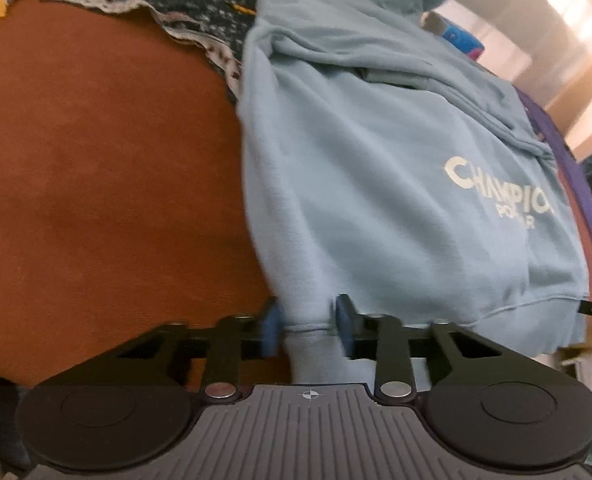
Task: Fold clothes
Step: 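Press and smooth the folded sweatshirt edges with both open grippers, then grasp the ribbed hem with the right gripper while the left gripper grasps it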
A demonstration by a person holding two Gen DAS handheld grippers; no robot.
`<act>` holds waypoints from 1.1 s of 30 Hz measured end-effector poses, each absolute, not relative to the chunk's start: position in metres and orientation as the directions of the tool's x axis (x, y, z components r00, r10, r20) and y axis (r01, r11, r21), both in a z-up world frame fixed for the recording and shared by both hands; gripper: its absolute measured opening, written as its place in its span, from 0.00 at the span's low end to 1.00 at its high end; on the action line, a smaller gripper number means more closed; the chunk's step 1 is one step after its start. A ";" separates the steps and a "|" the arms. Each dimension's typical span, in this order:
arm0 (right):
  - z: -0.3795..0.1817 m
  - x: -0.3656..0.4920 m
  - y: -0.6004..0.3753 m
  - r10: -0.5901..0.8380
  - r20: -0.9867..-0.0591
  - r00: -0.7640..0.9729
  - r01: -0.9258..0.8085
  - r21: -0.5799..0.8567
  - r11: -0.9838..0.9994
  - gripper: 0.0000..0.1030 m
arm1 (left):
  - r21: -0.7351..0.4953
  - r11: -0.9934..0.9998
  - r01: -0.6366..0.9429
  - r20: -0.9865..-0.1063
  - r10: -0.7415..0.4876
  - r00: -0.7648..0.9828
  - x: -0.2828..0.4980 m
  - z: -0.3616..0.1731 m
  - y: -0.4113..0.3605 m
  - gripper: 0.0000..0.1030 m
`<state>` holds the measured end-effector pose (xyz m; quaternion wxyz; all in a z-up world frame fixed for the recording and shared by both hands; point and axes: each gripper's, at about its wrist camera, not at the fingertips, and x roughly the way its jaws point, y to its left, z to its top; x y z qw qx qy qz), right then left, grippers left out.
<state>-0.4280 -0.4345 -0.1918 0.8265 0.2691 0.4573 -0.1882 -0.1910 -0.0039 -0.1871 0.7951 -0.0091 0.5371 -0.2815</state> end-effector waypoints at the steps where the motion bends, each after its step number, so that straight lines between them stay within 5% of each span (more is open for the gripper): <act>1: -0.194 -0.428 -0.435 -0.053 -0.857 0.513 0.552 0.282 0.784 0.12 | -0.320 0.845 0.429 -0.846 -0.458 0.271 -0.192 -0.185 -0.001 0.11; 8: -0.190 -0.443 -0.457 0.028 -0.853 0.521 0.516 0.341 0.785 0.06 | -0.283 0.879 0.384 -0.862 -0.408 0.299 -0.203 -0.189 0.006 0.12; 10: -0.195 -0.441 -0.458 0.040 -0.851 0.523 0.507 0.348 0.788 0.07 | -0.286 0.889 0.358 -0.861 -0.402 0.312 -0.208 -0.187 0.004 0.35; 12: -0.199 -0.440 -0.457 0.052 -0.844 0.534 0.496 0.362 0.789 0.22 | -0.278 0.893 0.354 -0.863 -0.394 0.316 -0.215 -0.185 0.003 0.53; 14: -0.201 -0.444 -0.458 0.064 -0.835 0.547 0.491 0.382 0.783 0.32 | -0.270 0.897 0.350 -0.870 -0.383 0.310 -0.223 -0.185 0.006 0.52; 26: -0.208 -0.458 -0.466 0.167 -0.790 0.591 0.451 0.494 0.743 0.51 | -0.308 0.900 0.310 -0.877 -0.395 0.274 -0.243 -0.198 -0.004 0.59; 33: -0.208 -0.461 -0.463 0.203 -0.798 0.568 0.440 0.502 0.744 0.52 | -0.331 0.898 0.291 -0.869 -0.410 0.276 -0.244 -0.198 0.000 0.55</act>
